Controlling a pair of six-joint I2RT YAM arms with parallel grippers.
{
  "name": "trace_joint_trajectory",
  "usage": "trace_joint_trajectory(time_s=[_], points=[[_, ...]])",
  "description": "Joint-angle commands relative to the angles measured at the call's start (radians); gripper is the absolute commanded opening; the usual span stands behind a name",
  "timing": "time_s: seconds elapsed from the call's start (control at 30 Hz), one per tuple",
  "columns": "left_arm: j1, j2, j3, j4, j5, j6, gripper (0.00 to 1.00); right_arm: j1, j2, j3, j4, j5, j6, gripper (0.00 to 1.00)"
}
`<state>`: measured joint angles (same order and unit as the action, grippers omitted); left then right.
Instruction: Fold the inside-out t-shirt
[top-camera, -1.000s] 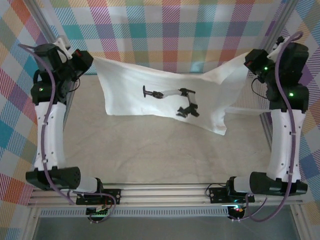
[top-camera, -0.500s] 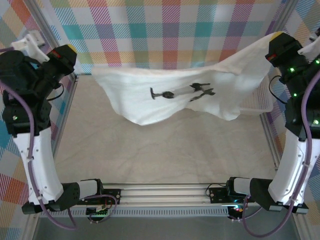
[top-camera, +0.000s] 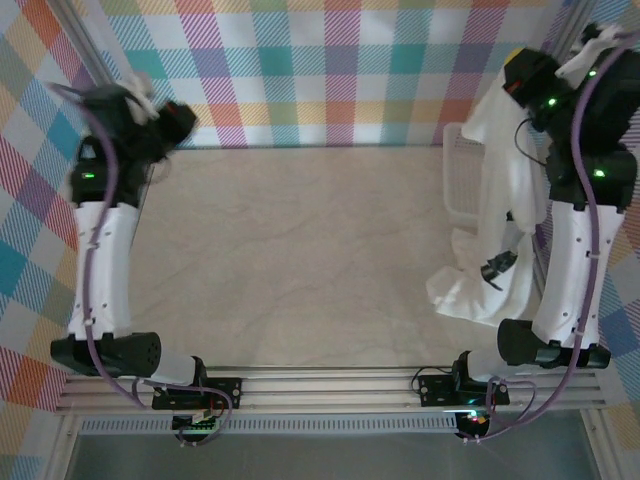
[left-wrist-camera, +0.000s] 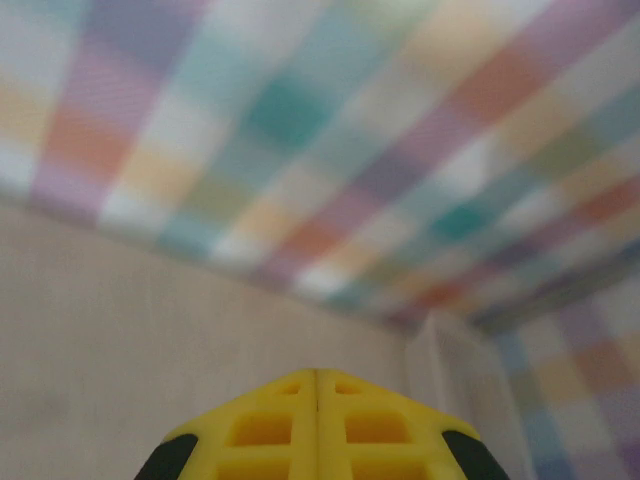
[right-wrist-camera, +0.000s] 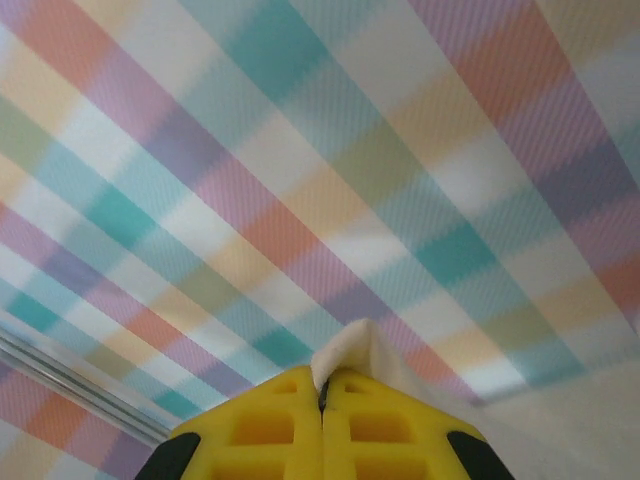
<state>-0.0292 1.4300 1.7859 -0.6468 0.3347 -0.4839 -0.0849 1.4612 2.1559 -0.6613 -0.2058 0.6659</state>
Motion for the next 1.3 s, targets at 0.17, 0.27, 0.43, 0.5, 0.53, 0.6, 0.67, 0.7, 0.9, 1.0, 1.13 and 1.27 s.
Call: trace_joint_trajectory(time_s=[0.17, 0.27, 0.43, 0.5, 0.53, 0.6, 0.67, 0.7, 0.9, 1.0, 1.13, 1.27], points=[[-0.567, 0.159, -0.435, 0.419, 0.011, -0.135, 0.07, -0.002, -0.218, -0.289, -0.026, 0.128, -0.04, 0.0], [-0.762, 0.381, -0.314, 0.43, -0.02, -0.009, 0.09, -0.006, -0.245, -0.332, -0.048, 0.183, -0.05, 0.0], [-0.952, 0.674, -0.083, 0.38, 0.005, 0.225, 0.2, -0.008, -0.254, -0.336, -0.064, 0.188, -0.058, 0.0], [-0.976, 0.775, 0.029, 0.377, 0.124, 0.231, 0.32, -0.008, -0.252, -0.332, -0.073, 0.188, -0.062, 0.0], [-0.985, 0.815, 0.066, 0.388, 0.167, 0.23, 0.37, -0.008, -0.252, -0.334, -0.073, 0.187, -0.06, 0.0], [-1.007, 0.9, 0.156, 0.388, 0.207, 0.247, 0.49, -0.007, -0.251, -0.336, -0.074, 0.184, -0.053, 0.0], [-1.026, 0.985, 0.285, 0.307, 0.236, 0.266, 0.56, -0.007, -0.247, -0.336, -0.077, 0.178, -0.046, 0.0], [-1.033, 1.019, 0.344, 0.28, 0.234, 0.269, 0.58, -0.008, -0.244, -0.335, -0.083, 0.175, -0.04, 0.0], [-1.052, 1.198, 0.601, 0.204, 0.114, 0.241, 0.61, -0.008, -0.237, -0.327, -0.105, 0.161, -0.008, 0.0], [-1.054, 1.273, 0.701, 0.151, 0.106, 0.257, 0.61, -0.008, -0.219, -0.296, -0.119, 0.147, 0.001, 0.0], [-1.078, 1.304, 0.705, 0.175, 0.182, 0.284, 0.61, -0.008, -0.195, -0.258, -0.13, 0.135, 0.01, 0.0], [-1.109, 1.336, 0.717, 0.173, 0.125, 0.311, 0.6, -0.008, -0.182, -0.234, -0.136, 0.124, 0.017, 0.0]])
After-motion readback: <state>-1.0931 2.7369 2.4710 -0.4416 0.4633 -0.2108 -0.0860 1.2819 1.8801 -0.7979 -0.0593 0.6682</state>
